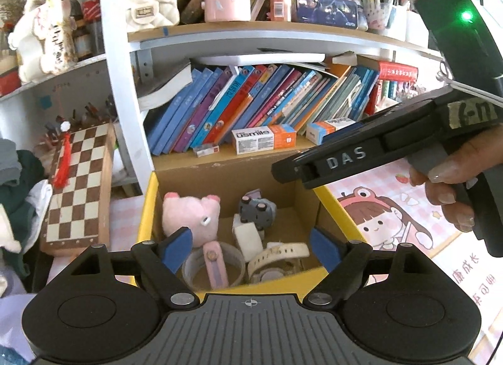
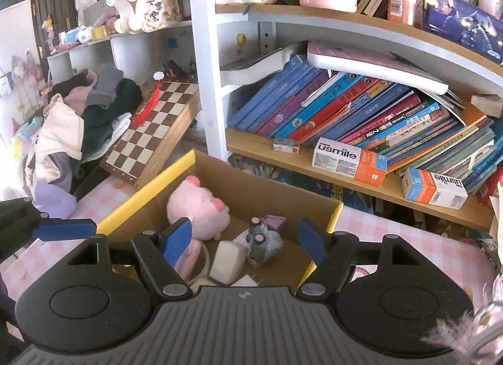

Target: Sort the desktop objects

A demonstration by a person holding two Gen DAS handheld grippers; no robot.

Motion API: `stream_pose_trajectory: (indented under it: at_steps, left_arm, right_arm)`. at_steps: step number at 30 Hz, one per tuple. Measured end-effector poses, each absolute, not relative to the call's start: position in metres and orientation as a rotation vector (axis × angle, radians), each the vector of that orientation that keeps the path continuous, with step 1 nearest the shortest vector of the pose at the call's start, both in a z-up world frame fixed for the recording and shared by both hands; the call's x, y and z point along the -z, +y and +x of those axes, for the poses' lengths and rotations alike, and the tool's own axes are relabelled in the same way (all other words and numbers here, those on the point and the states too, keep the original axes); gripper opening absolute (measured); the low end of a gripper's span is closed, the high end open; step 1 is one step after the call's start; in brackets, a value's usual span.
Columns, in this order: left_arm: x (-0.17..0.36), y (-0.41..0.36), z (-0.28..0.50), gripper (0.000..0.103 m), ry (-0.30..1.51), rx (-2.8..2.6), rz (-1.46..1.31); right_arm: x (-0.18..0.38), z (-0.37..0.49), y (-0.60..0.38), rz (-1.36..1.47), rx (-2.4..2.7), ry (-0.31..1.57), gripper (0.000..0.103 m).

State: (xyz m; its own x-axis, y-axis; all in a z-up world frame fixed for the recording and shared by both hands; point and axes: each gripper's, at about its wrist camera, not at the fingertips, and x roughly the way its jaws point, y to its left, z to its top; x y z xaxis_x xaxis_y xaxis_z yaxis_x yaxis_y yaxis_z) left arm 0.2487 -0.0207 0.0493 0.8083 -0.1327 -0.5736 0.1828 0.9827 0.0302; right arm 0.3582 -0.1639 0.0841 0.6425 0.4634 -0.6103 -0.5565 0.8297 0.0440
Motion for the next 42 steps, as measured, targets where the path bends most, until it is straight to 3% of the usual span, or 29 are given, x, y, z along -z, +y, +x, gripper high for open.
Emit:
stream_pose_trajectory:
  at_steps: [24, 34, 42]
  left_arm:
    - [-0.040, 0.019, 0.153, 0.087, 0.622, 0.165, 0.033]
    - [-0.018, 0.023, 0.114, 0.092, 0.665, 0.139, 0.024]
    - [-0.005, 0.026, 0.091, 0.093, 0.675, 0.098, 0.031]
  right_arm:
    - [-0.067, 0.210, -0.177, -0.101, -0.459, 0.640, 0.076]
    - [-0.033, 0.145, -0.173, -0.106, -0.349, 0.648, 0.077]
    - [-0.006, 0.115, -0.180, -0.062, -0.279, 0.730, 0.083]
